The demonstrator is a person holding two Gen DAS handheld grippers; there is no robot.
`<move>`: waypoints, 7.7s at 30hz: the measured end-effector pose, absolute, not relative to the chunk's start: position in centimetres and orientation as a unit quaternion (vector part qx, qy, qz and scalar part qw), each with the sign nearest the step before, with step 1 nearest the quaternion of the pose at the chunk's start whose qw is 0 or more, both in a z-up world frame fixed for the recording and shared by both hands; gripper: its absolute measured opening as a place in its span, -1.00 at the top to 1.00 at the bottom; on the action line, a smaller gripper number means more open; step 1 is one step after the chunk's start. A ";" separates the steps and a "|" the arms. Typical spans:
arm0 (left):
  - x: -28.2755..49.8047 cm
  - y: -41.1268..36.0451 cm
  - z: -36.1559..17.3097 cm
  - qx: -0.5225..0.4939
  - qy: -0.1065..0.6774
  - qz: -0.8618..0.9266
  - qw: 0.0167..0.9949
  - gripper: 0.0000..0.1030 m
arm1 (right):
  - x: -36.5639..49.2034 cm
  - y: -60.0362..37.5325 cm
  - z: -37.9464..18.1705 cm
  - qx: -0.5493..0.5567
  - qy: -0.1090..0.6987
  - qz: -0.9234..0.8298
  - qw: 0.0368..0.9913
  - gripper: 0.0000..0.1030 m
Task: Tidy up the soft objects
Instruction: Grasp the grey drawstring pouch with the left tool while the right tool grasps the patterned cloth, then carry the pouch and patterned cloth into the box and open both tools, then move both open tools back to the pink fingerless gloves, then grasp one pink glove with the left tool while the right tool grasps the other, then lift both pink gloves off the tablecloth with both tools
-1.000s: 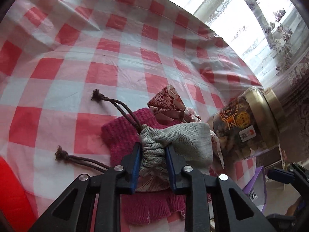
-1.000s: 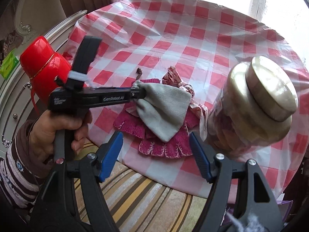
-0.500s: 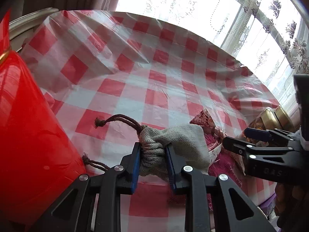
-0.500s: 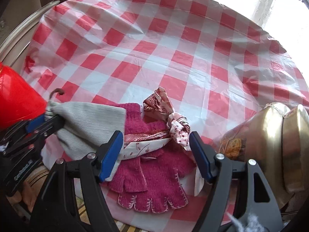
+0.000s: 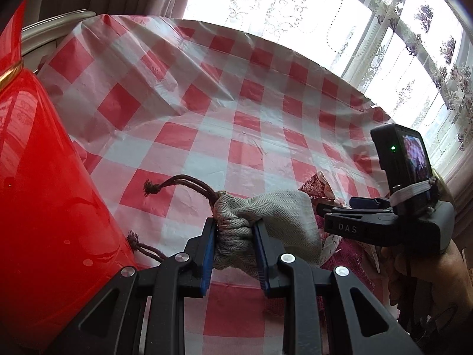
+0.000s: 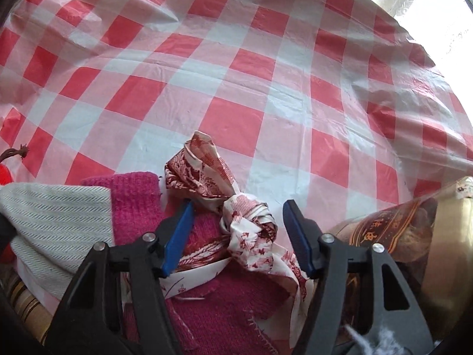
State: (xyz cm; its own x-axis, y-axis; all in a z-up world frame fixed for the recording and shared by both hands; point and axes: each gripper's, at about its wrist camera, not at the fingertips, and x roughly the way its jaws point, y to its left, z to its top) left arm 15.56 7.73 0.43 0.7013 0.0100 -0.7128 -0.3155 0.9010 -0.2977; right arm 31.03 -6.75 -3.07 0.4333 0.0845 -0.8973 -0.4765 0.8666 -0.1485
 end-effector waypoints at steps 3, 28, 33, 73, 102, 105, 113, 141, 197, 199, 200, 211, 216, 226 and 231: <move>15.6 7.7 0.5 -0.204 0.374 0.088 0.900 0.50 | 31.6 -7.4 -3.3 -0.165 0.517 0.172 0.822 0.26; 10.9 4.8 7.0 -0.218 0.258 0.041 0.940 0.50 | 21.4 -18.2 10.6 -0.025 0.399 0.247 0.883 0.45; 9.3 2.9 7.6 -0.223 0.264 0.020 0.938 0.50 | 18.3 -24.5 11.6 0.000 0.392 0.232 0.890 0.45; 8.6 -41.1 1.7 0.209 0.509 -0.387 0.740 0.50 | 1.5 -64.5 4.1 0.242 0.398 -0.025 0.885 0.45; 10.6 -25.8 5.6 -0.067 0.461 -0.297 0.834 -0.41 | 3.1 -58.0 3.2 0.159 0.454 0.063 0.874 0.45; 9.6 -22.9 6.3 -0.084 0.442 -0.266 0.852 -0.41 | 3.4 -56.2 2.3 0.134 0.479 0.070 0.865 0.44; 8.3 -17.3 5.8 -0.112 0.439 -0.222 0.863 -0.41 | 4.0 -52.9 -1.0 0.085 0.552 0.073 0.826 0.02; 10.4 1.2 4.6 -0.199 0.427 -0.058 0.880 -0.41 | 9.3 -36.3 6.6 -0.017 0.497 0.213 0.841 -0.23; 22.7 8.2 0.9 -0.120 0.409 0.157 0.891 0.73 | 25.0 -7.5 -0.3 -0.186 0.505 0.289 0.792 -0.25; 22.9 8.3 0.2 -0.134 0.420 0.147 0.885 0.73 | 25.8 -6.9 -0.9 -0.187 0.505 0.293 0.790 -0.25; 23.1 8.2 -0.3 -0.136 0.429 0.143 0.882 0.73 | 26.1 -6.7 -1.2 -0.188 0.506 0.294 0.789 -0.25; 24.3 7.8 -3.8 -0.157 0.477 0.111 0.858 0.00 | 27.1 -5.9 -3.1 -0.166 0.513 0.333 0.774 0.18; 23.9 8.7 -3.0 -0.172 0.460 0.117 0.863 0.68 | 26.8 -5.8 -2.9 -0.176 0.506 0.339 0.773 0.52; 22.1 8.2 1.3 -0.172 0.381 0.112 0.902 0.72 | 25.8 -8.0 -0.3 -0.149 0.494 0.335 0.788 0.81; 20.7 7.7 3.7 -0.151 0.342 0.129 0.918 0.73 | 25.0 -8.9 -0.6 -0.147 0.501 0.328 0.787 0.81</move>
State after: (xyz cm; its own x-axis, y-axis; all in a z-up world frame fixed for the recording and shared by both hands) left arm 20.67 7.69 3.68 0.7324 0.1323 -0.6679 -0.3398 0.9211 -0.1901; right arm 25.00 -8.93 -0.56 0.2821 0.3691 -0.8856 -0.6634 0.7418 0.0979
